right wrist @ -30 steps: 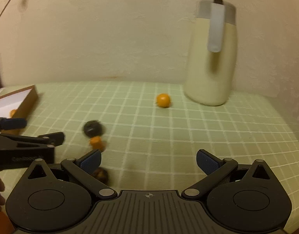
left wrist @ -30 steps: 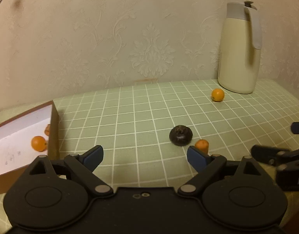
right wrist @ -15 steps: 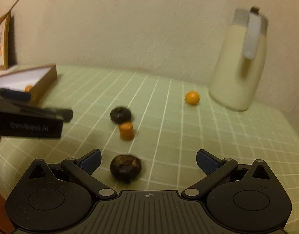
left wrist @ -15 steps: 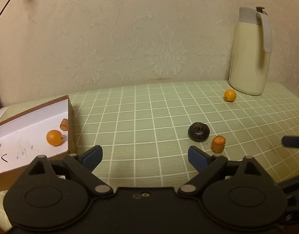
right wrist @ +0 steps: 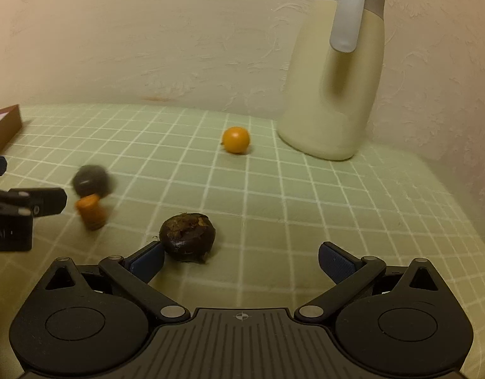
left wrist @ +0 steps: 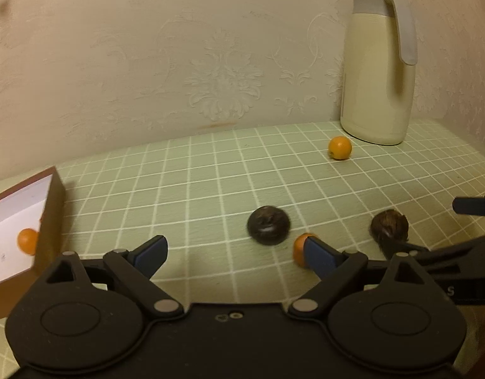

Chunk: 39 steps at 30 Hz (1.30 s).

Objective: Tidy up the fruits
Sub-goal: 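Grasp the small orange cylinder piece with the left tool while the right tool grasps a dark brown fruit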

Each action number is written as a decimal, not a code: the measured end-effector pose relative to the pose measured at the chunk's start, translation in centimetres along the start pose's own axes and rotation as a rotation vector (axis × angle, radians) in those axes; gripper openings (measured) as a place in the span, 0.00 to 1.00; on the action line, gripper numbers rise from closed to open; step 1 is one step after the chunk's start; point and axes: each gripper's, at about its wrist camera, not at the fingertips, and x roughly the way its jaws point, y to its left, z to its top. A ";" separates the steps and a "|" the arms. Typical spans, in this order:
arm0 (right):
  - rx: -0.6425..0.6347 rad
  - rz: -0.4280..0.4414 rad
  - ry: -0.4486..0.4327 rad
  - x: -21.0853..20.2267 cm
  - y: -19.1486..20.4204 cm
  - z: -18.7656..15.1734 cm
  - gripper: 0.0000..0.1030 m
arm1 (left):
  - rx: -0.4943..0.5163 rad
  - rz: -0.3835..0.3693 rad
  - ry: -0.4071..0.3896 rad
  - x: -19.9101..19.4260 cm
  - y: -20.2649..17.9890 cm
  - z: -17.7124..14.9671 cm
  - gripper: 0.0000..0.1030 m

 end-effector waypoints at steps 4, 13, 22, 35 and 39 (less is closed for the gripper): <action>0.015 -0.033 -0.002 1.7 -1.3 0.8 1.00 | -0.034 0.001 0.004 1.3 -0.4 0.3 0.82; 0.033 -0.020 -0.015 2.4 -1.7 1.5 1.00 | -0.084 -0.030 0.002 2.3 -1.4 0.9 0.73; 0.041 0.034 0.005 2.3 -1.4 1.3 0.99 | -0.074 -0.055 0.046 0.7 -2.3 -0.5 0.46; 0.052 0.100 0.012 2.4 -0.7 1.5 0.47 | -0.134 -0.014 0.015 1.5 -4.0 -1.3 0.11; 0.053 0.105 0.011 2.3 -0.7 1.5 0.38 | -0.129 -0.014 0.010 1.6 -4.2 -1.4 0.11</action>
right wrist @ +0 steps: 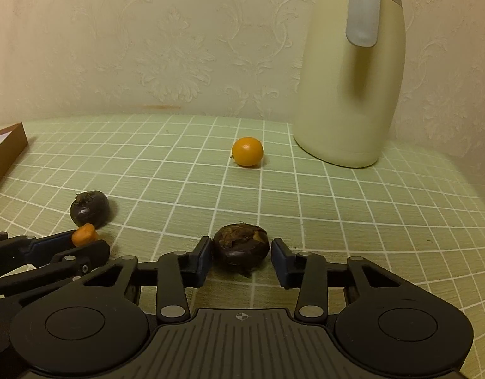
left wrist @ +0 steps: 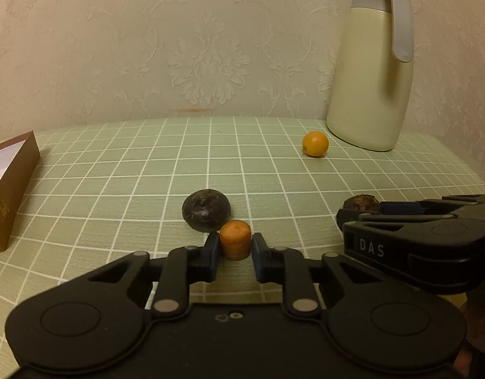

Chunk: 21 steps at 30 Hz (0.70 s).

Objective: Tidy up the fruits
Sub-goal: 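Grasp the small orange cylinder piece with the left tool while the right tool grasps a dark brown fruit, then lift and carry both held pieces toward the white box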

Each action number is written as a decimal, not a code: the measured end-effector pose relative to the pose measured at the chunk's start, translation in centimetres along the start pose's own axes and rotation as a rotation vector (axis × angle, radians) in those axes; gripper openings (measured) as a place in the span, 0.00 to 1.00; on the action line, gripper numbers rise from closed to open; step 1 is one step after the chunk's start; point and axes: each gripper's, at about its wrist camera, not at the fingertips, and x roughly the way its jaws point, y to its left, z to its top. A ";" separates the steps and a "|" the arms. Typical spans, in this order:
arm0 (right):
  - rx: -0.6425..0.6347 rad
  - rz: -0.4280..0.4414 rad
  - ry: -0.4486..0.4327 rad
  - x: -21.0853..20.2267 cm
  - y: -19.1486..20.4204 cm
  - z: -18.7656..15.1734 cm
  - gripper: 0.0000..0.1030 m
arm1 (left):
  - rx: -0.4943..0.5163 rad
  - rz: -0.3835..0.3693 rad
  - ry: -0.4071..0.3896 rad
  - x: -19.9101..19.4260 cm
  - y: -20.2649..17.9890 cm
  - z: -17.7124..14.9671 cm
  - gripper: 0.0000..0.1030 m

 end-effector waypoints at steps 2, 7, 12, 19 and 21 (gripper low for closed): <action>0.004 0.004 0.002 0.1 -0.1 0.1 0.37 | 0.000 -0.002 0.002 -0.1 0.0 0.0 0.12; 0.006 -0.001 0.009 -0.4 -0.2 0.2 0.37 | 0.005 -0.018 0.005 -0.5 0.2 0.1 0.11; -0.003 0.003 -0.005 -1.7 0.1 0.6 0.37 | 0.015 -0.018 -0.004 -1.5 0.6 0.2 0.11; -0.027 0.018 -0.030 -3.9 1.5 1.2 0.37 | 0.011 -0.016 -0.014 -3.5 2.0 0.3 0.11; -0.033 0.028 -0.036 -4.6 2.1 1.4 0.37 | 0.008 -0.012 -0.018 -4.2 2.5 0.3 0.11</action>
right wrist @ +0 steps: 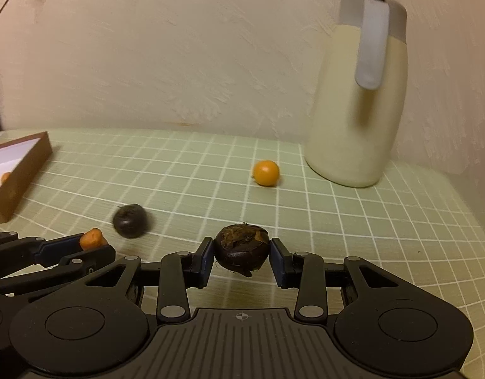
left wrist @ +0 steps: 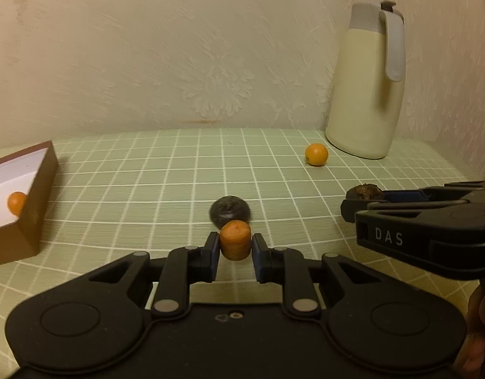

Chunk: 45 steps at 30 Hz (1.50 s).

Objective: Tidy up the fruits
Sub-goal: 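Lift and carry both held pieces toward the white box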

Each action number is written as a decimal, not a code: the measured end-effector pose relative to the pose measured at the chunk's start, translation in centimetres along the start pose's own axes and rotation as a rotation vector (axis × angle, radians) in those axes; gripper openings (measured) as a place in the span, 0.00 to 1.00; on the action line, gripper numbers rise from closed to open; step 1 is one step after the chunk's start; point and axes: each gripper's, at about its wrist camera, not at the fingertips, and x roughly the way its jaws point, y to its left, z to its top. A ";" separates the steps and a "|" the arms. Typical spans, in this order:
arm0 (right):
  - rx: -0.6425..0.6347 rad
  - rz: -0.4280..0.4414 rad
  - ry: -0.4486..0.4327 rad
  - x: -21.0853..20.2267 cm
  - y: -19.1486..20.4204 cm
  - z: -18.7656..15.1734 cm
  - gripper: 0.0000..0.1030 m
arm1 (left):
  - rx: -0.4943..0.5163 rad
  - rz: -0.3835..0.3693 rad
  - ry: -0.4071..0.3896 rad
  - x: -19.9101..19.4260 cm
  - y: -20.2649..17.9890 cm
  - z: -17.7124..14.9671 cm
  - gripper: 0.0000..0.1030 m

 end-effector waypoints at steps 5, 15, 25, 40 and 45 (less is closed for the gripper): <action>-0.035 0.033 -0.026 -2.2 2.2 0.5 0.37 | -0.002 0.018 -0.013 -2.0 1.5 -0.1 0.11; -0.110 0.116 -0.069 -6.1 7.2 1.0 0.37 | -0.038 0.089 -0.040 -6.4 5.9 -0.8 0.11; -0.187 0.223 -0.129 -8.6 13.3 2.1 0.37 | -0.100 0.201 -0.095 -11.1 11.9 -1.0 0.11; -0.271 0.380 -0.195 -9.2 22.1 4.0 0.37 | -0.191 0.380 -0.163 -15.9 20.1 -0.3 0.11; -0.276 0.404 -0.205 -9.0 23.6 4.5 0.37 | -0.213 0.416 -0.183 -16.7 21.8 0.0 0.11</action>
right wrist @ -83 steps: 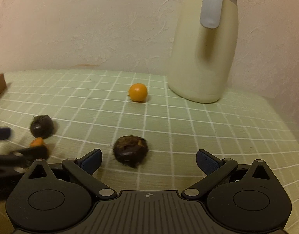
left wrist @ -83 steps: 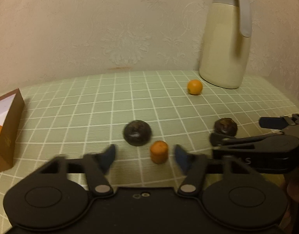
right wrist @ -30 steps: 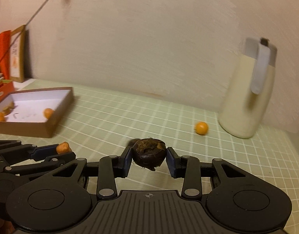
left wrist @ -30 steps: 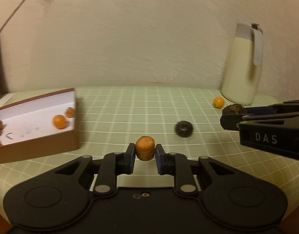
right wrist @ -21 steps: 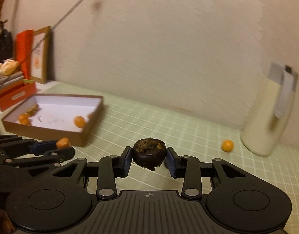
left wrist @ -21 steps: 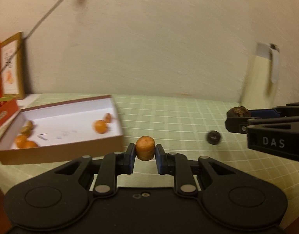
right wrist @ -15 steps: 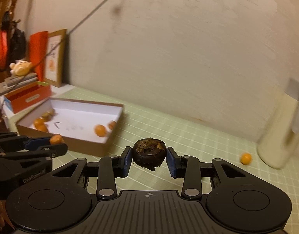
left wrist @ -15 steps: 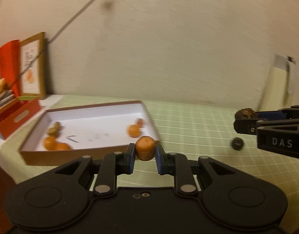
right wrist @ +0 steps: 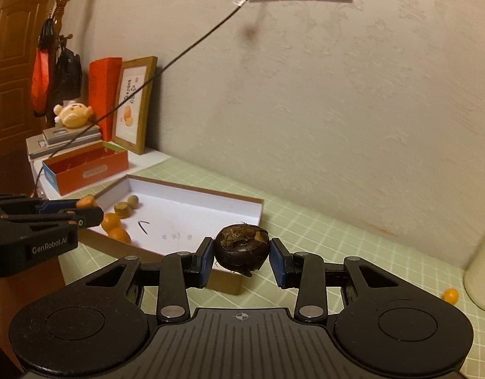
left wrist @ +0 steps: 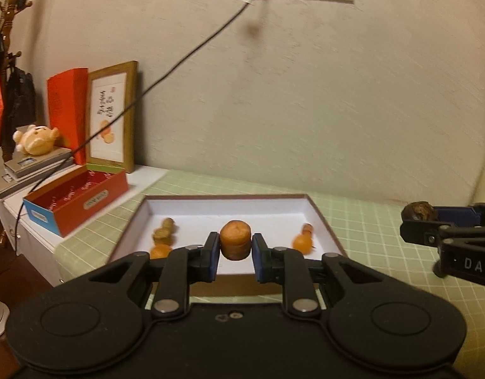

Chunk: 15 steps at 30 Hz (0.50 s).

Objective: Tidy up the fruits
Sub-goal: 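Lift and carry both held pieces toward the white box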

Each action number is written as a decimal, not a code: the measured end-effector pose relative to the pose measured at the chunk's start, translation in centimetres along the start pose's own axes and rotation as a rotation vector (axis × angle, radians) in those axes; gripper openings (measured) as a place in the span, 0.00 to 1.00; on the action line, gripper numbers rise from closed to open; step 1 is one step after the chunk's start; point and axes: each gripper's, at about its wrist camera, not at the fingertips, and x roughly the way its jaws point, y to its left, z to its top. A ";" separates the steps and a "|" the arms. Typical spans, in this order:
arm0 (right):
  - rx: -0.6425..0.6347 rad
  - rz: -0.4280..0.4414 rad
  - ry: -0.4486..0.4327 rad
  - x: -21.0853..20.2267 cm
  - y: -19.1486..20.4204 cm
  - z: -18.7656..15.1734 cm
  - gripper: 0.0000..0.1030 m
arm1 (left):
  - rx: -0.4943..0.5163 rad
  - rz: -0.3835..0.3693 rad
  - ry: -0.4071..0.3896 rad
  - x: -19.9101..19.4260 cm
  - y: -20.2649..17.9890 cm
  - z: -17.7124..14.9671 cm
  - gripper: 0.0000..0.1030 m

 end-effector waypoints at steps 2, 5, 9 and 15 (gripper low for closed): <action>-0.003 0.009 -0.006 0.3 0.4 0.3 0.37 | -0.007 0.009 -0.001 0.1 0.6 0.1 0.11; -0.010 0.020 -0.011 0.9 1.1 0.8 0.37 | -0.006 0.025 -0.007 0.5 1.4 0.2 0.11; -0.019 0.034 -0.019 2.2 1.6 1.7 0.37 | -0.009 0.048 -0.018 1.1 2.6 0.7 0.11; -0.018 0.039 -0.030 4.9 1.8 3.1 0.37 | -0.038 0.084 -0.032 3.1 4.3 2.0 0.11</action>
